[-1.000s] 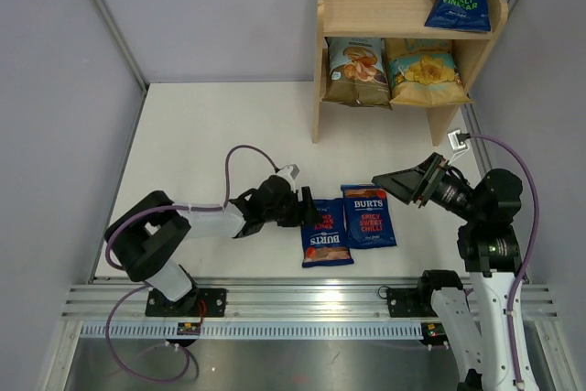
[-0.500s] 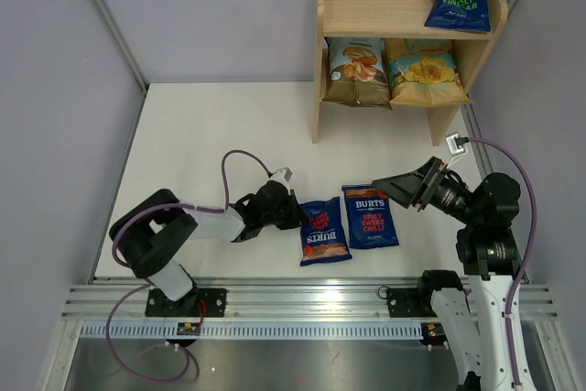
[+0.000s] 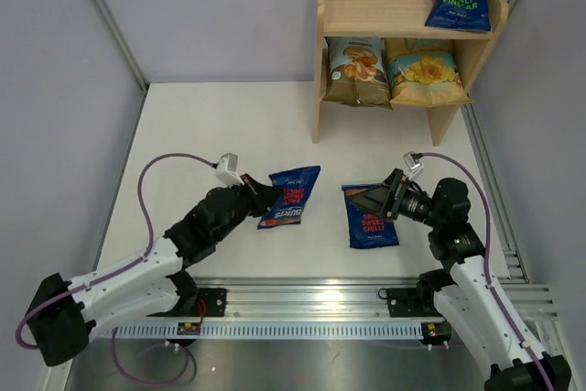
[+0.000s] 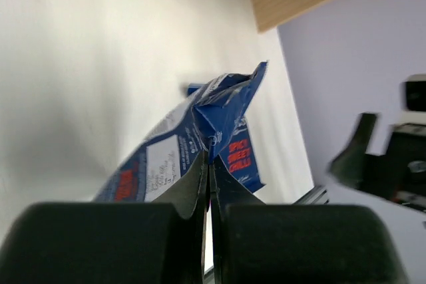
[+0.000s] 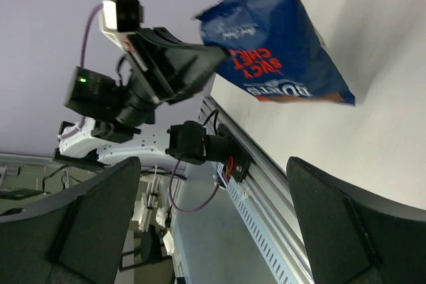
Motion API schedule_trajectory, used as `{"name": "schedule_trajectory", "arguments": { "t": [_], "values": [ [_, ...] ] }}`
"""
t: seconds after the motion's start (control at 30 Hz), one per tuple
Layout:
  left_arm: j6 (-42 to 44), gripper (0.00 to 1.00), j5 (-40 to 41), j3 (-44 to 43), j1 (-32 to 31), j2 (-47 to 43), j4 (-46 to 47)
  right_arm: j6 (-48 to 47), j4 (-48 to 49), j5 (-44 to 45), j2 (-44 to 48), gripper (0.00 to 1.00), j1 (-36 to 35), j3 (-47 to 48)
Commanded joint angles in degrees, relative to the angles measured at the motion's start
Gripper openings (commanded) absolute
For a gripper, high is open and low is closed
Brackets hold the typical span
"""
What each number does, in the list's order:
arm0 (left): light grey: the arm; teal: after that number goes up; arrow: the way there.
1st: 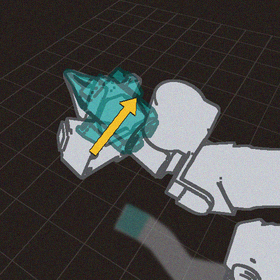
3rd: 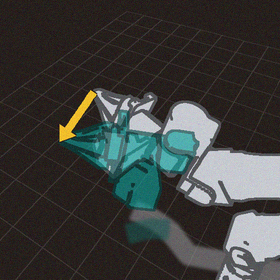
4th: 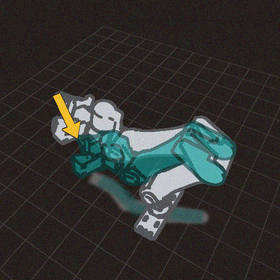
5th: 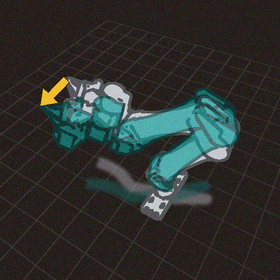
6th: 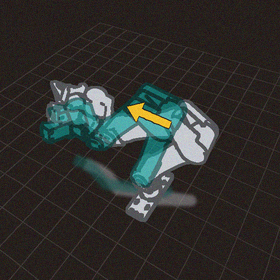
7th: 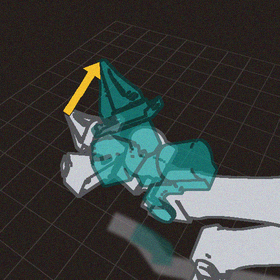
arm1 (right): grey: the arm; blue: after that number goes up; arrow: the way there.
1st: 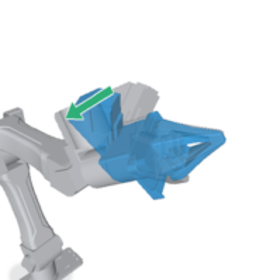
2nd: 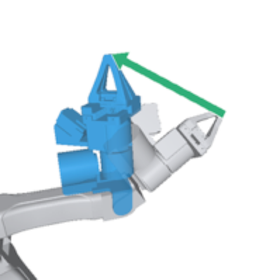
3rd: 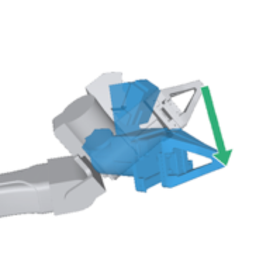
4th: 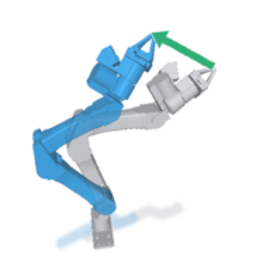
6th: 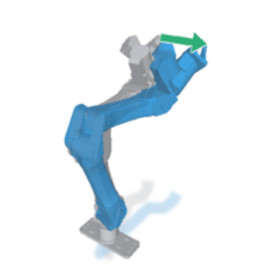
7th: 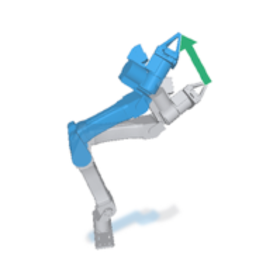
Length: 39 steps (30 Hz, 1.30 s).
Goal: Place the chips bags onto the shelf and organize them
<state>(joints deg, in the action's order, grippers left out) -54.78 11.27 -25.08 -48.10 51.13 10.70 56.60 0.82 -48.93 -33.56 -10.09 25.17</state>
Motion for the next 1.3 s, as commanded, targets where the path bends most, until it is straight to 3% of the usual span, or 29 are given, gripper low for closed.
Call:
{"name": "schedule_trajectory", "arguments": {
  "t": [0.0, 0.17, 0.27, 0.37, 0.53, 0.73, 1.13, 1.27],
  "values": [
    [3.3, 0.00, 5.7, -5.8, -0.2, -7.0, -7.3, -1.2, 14.0, 7.3, -1.9, 0.98, -6.7, -0.9],
    [9.3, 0.00, 2.2, -16.5, -0.3, -11.5, -16.1, -9.5, 18.2, 10.8, -6.0, 0.98, -11.2, 1.7],
    [11.8, 0.00, -2.0, -21.5, -0.3, -12.1, -19.8, -9.4, 27.1, 9.8, -9.1, 0.97, -11.7, 2.0],
    [11.2, 0.00, -8.4, -26.3, -0.3, -12.5, -19.5, -10.3, 29.5, 4.7, -13.8, 0.95, -12.3, 6.5],
    [8.0, 0.00, -15.7, -31.9, -0.3, -11.0, -18.0, -14.6, 31.5, -0.5, -18.6, 0.96, -19.4, 12.4],
    [4.2, 0.00, -21.5, -33.4, -0.3, -9.8, -14.0, -19.8, 30.4, 1.6, -21.1, 0.96, -25.9, 16.2],
    [1.1, 0.00, -25.2, -34.1, -0.3, -10.4, -13.3, -27.5, 26.4, 10.9, -20.2, 0.95, -26.8, 17.2],
    [0.6, 0.00, -25.9, -34.4, -0.3, -10.0, -12.8, -28.1, 28.4, 9.1, -19.6, 0.93, -26.7, 16.7]
  ]
}}
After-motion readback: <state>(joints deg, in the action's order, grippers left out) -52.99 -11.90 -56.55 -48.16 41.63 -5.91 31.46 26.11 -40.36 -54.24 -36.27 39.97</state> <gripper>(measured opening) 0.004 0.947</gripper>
